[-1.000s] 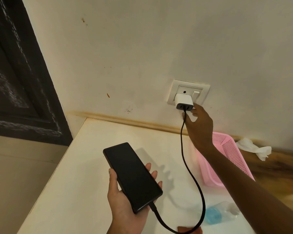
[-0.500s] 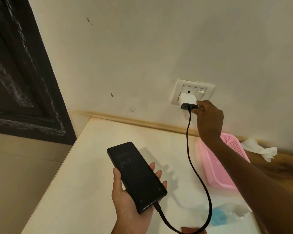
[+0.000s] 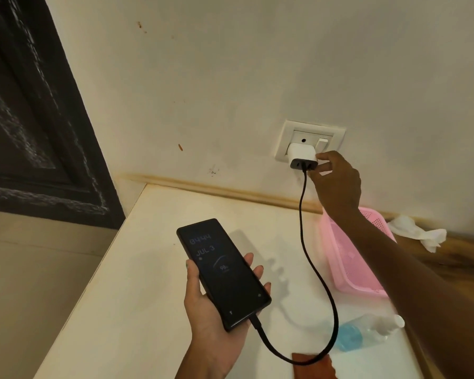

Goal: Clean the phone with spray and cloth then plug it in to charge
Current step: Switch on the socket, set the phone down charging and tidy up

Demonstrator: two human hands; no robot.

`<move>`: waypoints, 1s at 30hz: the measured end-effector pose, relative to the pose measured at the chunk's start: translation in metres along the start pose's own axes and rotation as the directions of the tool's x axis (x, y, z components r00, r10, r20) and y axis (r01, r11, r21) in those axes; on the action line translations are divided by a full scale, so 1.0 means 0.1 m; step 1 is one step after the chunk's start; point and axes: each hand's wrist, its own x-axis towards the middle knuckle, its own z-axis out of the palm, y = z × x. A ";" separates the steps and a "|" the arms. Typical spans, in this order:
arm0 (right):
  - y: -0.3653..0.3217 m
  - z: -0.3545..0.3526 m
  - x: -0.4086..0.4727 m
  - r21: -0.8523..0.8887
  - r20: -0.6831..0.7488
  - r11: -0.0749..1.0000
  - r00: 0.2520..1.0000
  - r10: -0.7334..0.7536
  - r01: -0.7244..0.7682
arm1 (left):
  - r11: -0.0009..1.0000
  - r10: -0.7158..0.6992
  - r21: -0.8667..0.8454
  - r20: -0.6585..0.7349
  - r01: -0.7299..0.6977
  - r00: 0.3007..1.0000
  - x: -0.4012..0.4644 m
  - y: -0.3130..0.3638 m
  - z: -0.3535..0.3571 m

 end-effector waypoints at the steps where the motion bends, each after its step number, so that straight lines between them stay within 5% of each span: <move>1: 0.00 0.00 -0.04 0.021 0.013 1.000 1.000 0.012 -0.013 | 1.000 0.003 0.009 -0.002 -0.003 1.000 0.00 0.00 0.00; 9: -0.33 -0.26 -0.47 0.449 0.242 0.807 0.922 0.302 -0.383 | 0.999 0.017 0.031 0.034 -0.018 0.999 0.00 -0.01 -0.03; 15: -0.62 -0.61 -0.96 0.477 0.255 0.818 0.941 0.222 -0.322 | 0.999 0.037 0.032 0.047 -0.038 0.998 -0.01 0.01 -0.04; 22: -0.59 -0.72 -1.63 0.292 0.257 0.919 0.947 0.193 -0.266 | 0.994 0.110 0.017 0.029 -0.110 0.994 0.01 0.00 -0.08; 30: -0.31 -0.73 -1.86 0.331 0.354 0.825 0.870 0.343 -0.459 | 0.919 0.272 0.302 -0.017 -0.254 0.962 0.09 -0.10 -0.10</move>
